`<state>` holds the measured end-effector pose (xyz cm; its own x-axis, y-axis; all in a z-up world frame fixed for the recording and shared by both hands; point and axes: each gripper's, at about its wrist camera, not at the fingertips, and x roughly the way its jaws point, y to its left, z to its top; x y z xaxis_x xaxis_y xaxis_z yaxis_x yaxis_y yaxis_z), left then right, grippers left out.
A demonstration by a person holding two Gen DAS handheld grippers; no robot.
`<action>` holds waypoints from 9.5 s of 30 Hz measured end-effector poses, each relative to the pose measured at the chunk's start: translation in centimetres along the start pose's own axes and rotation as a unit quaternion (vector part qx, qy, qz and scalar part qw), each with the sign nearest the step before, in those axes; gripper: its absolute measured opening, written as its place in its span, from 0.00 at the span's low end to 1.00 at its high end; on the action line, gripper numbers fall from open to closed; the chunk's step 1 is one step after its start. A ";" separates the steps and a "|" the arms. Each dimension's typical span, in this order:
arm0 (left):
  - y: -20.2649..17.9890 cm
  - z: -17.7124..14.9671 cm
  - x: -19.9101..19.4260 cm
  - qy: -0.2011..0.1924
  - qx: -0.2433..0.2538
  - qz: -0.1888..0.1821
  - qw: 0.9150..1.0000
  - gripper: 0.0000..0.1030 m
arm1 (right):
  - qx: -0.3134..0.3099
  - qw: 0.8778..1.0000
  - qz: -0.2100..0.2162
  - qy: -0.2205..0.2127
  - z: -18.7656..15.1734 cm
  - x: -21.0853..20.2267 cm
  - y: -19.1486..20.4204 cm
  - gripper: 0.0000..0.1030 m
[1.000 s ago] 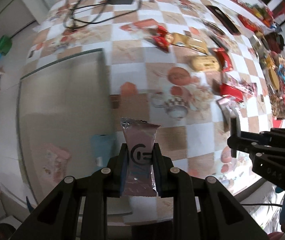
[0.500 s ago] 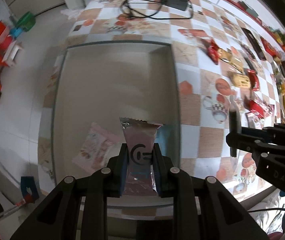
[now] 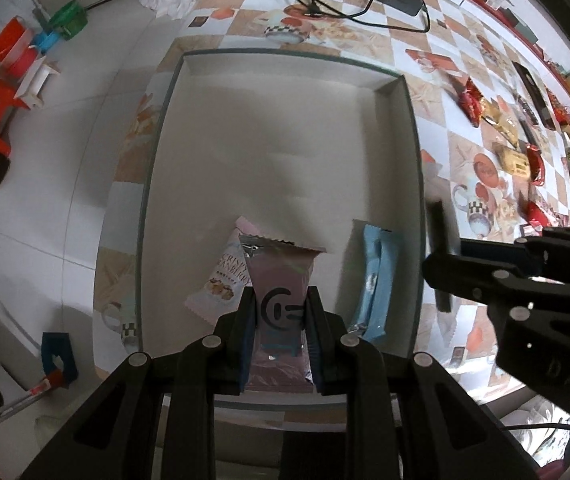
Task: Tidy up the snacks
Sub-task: 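Open left tool releasing the pink-purple packet while right tool releases the clear stick packet into tray, then move both open tools back over the snack pile, then lower the open left tool toward the gold foil packet, then center the left tool fingers around the gold foil packet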
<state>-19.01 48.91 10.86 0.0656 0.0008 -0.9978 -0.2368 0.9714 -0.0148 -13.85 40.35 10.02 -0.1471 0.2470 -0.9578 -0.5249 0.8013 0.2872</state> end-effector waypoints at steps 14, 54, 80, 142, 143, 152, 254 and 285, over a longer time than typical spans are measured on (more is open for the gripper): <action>0.4 -0.5 1.1 0.023 -0.008 0.003 1.000 0.70 | -0.018 0.999 0.007 0.028 0.9 2.4 1.9 0.17; -14.3 1.0 2.4 0.033 0.139 0.028 0.989 0.76 | 0.262 0.964 -0.040 0.023 -10.6 -0.7 -20.6 0.99; -24.1 9.9 3.8 0.040 0.155 0.010 0.987 0.76 | 0.334 0.939 -0.040 0.068 -22.2 0.8 -31.5 0.99; -22.6 5.1 11.0 0.062 0.186 0.038 0.980 0.79 | 0.270 0.955 -0.103 0.072 -25.5 2.5 -30.1 1.00; -22.0 5.2 10.9 0.063 0.184 0.039 0.980 0.79 | 0.270 0.955 -0.103 0.072 -25.5 2.5 -30.1 1.00; -22.9 6.6 10.9 0.062 0.197 0.024 0.978 0.79 | 0.270 0.954 -0.103 0.072 -25.5 2.6 -30.1 1.00; -21.3 0.5 10.5 0.051 0.182 0.012 0.982 1.00 | 0.280 0.950 -0.096 0.096 -25.3 3.2 -29.5 1.00; -20.5 -0.9 8.9 0.025 0.191 0.005 0.981 1.00 | 0.300 0.947 -0.088 0.066 -21.4 -1.5 -30.4 1.00</action>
<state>-14.47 28.74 2.21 0.0143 0.0089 -0.9999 0.1449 0.9894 0.0108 -15.62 3.96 2.48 -0.2264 0.0415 -0.9732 0.0150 0.9991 0.0391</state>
